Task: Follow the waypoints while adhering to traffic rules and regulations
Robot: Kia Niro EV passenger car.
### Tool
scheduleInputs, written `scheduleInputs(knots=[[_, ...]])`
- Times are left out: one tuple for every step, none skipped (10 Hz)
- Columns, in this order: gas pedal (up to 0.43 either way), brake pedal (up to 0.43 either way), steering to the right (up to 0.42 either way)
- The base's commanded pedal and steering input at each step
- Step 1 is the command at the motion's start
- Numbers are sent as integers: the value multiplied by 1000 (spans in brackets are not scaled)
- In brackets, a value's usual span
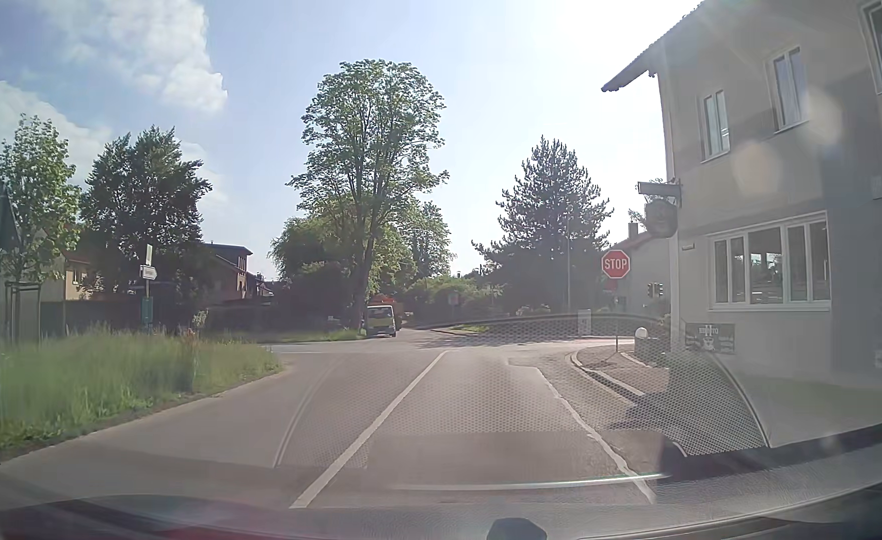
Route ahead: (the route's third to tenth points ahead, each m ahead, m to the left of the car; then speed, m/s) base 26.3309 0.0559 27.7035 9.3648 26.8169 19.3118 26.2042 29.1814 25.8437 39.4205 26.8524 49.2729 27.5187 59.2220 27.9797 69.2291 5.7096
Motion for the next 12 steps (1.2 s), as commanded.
scheduleInputs(knots=[[0,0,12],[0,0,12],[0,0,12],[0,18,10],[0,43,9],[0,67,7],[0,79,7],[0,79,7],[0,85,8],[0,110,9],[0,128,9],[0,146,10]])
